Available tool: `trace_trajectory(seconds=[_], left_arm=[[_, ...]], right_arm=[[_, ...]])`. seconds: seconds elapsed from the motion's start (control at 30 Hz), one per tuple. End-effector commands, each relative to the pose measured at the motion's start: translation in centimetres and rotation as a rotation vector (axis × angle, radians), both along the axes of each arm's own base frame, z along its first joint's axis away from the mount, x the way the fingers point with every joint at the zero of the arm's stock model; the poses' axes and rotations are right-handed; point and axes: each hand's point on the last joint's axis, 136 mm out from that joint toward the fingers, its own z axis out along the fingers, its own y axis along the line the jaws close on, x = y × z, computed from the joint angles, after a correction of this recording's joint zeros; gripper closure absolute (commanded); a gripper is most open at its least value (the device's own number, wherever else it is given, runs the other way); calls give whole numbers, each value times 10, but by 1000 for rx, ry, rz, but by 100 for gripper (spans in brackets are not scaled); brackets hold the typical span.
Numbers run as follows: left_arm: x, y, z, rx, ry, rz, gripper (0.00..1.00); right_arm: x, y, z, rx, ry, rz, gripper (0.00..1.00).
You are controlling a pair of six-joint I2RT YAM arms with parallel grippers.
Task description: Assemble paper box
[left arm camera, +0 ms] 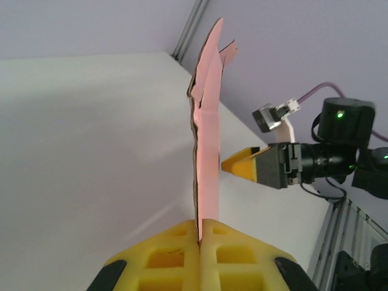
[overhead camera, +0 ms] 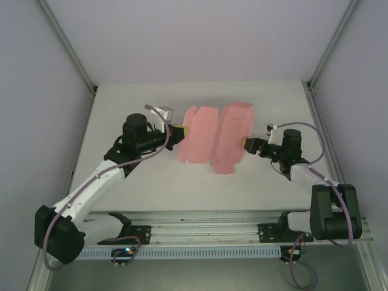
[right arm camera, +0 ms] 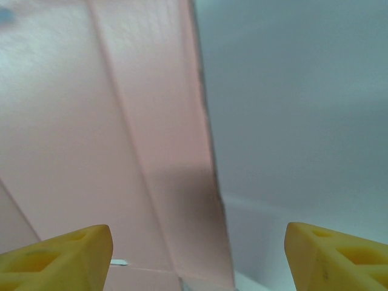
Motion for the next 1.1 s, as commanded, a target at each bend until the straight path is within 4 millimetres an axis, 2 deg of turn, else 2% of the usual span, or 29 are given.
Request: trace_trajectory(seconds=[0.0,0.07,0.1,0.17,0.2,0.3,0.43,0.5,0.53,0.67,0.7,0.73,0.77,0.8,0.87,0.93,1.0,1.07], left_arm=[[-11,-3,17,-38,-63,-41,100],[-16,-5,23,-51,-74,-58,100],[-17,-6,26,-52,-78,-62,100],[-18,-5,29,-50,-90,-56,100],[-18,-4,30,-47,-95,-45,100],[-13,2,28,-24,-99,3,100],[-3,12,19,21,-88,93,100],[0,14,16,29,-84,110,100],[0,15,16,29,-86,112,100],[10,25,1,79,-68,194,100],[15,32,-9,111,-51,240,90],[18,39,-20,146,-28,282,61],[22,48,-31,183,-5,335,24],[25,59,-45,228,23,395,0],[27,83,-67,311,70,507,0],[26,104,-80,372,108,590,0],[24,117,-83,392,126,633,0],[22,120,-80,372,127,638,0]], right_arm=[[-6,12,13,39,-75,84,24],[-7,15,17,54,-87,102,25],[-7,16,18,63,-88,107,30],[-8,18,24,79,-105,126,41],[-9,19,28,85,-117,132,50],[-14,20,34,85,-129,138,70],[-20,13,30,23,-91,99,80],[-24,13,34,8,-104,99,96],[-25,12,36,6,-113,92,100],[-29,11,46,-44,-133,94,100],[-30,11,47,-72,-133,99,100],[-32,13,47,-107,-132,115,100],[-34,16,45,-148,-127,131,100],[-37,19,43,-195,-121,153,100],[-40,26,37,-291,-105,196,100],[-43,30,31,-375,-87,241,100],[-38,26,28,-486,-71,243,100],[-27,16,30,-616,-72,222,100]])
